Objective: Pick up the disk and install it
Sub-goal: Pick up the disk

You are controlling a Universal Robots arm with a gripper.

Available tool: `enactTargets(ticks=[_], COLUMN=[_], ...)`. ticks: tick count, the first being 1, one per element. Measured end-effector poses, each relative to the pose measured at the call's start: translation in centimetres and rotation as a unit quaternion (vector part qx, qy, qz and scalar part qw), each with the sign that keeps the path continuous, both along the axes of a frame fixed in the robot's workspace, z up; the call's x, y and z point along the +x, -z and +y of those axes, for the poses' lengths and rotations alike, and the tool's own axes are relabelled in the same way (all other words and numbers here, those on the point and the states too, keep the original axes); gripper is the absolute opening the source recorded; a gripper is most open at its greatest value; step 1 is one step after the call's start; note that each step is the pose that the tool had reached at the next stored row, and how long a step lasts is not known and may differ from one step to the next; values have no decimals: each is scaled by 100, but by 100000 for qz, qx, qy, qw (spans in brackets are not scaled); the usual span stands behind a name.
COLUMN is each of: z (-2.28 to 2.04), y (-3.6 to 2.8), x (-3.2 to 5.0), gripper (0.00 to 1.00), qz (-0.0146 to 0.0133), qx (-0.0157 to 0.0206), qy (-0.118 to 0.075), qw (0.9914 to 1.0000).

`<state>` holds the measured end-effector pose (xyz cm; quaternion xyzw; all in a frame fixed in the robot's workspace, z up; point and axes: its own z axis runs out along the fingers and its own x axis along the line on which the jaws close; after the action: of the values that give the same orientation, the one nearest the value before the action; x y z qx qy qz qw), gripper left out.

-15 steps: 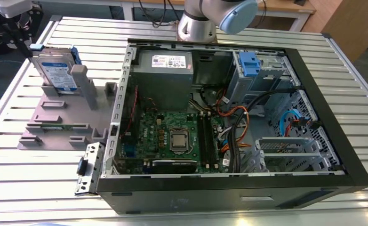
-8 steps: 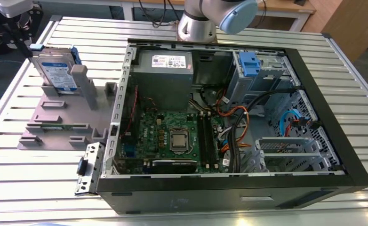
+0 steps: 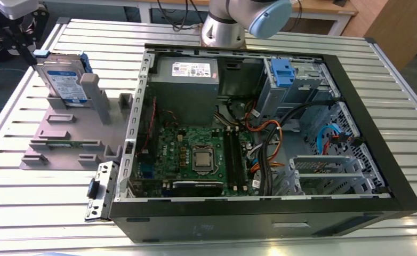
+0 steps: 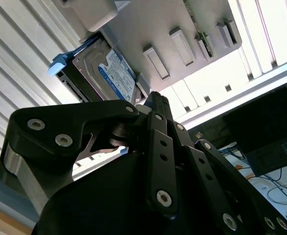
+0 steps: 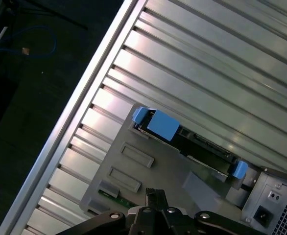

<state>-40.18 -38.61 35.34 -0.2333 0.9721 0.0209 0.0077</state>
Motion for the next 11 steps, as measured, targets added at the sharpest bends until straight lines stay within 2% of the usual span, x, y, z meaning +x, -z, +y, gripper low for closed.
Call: enactTargets(ticks=[11], z=[0], y=[0], x=[0], gripper=[11], qz=[-1], qx=[-1], qy=[-1211], qw=[99993])
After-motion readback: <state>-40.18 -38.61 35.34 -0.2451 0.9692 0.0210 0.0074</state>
